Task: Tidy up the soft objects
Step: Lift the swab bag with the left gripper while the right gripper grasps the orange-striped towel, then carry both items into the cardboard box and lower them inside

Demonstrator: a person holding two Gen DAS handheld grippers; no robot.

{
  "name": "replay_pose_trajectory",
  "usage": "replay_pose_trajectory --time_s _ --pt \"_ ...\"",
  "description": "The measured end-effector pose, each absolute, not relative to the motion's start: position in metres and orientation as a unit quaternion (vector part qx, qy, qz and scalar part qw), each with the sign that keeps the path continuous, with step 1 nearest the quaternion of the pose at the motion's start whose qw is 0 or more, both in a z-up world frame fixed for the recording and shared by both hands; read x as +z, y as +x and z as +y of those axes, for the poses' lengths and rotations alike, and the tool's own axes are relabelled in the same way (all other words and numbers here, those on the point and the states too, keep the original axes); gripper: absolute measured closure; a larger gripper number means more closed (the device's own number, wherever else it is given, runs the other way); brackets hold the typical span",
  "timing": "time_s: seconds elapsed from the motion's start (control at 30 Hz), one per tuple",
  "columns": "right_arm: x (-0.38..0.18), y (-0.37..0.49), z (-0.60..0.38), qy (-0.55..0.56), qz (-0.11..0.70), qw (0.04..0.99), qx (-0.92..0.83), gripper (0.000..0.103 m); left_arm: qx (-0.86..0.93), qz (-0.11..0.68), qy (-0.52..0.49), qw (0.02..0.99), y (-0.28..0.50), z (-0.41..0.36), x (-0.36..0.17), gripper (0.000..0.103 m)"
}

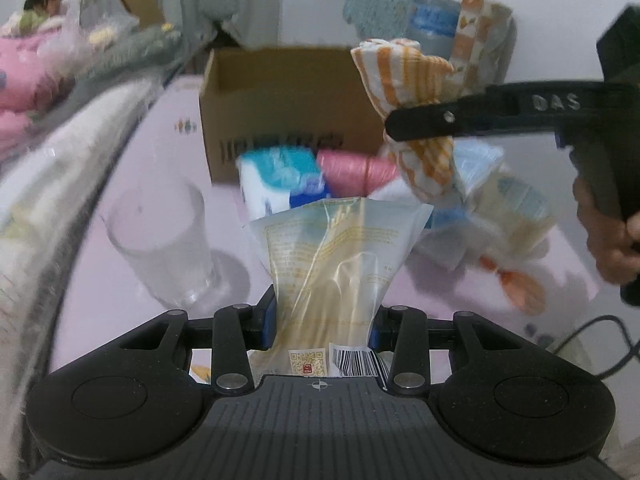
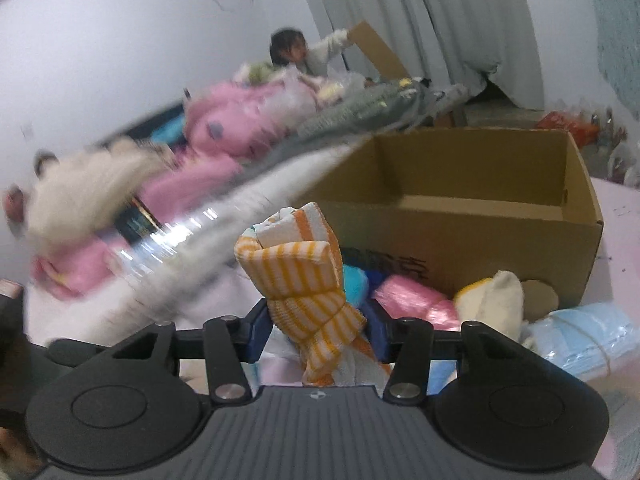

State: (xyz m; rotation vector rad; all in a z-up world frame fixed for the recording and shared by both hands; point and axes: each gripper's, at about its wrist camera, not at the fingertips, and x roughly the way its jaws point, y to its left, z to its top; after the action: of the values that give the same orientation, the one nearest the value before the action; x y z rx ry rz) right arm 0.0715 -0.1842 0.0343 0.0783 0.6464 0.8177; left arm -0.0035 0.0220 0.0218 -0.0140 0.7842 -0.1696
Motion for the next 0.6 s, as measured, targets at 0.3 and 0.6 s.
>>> replay_pose_trajectory --time_s 0.3,0.6 --pt "0.087 0.07 -0.209 0.166 0.316 0.811 0.463 0.059 -0.055 0.346 0.028 0.936 0.011 0.036 0.107 0.064" --pt "0.115 0.153 -0.208 0.247 0.355 0.78 0.452 0.059 -0.021 0.358 0.045 0.933 0.108 0.034 0.15 0.064"
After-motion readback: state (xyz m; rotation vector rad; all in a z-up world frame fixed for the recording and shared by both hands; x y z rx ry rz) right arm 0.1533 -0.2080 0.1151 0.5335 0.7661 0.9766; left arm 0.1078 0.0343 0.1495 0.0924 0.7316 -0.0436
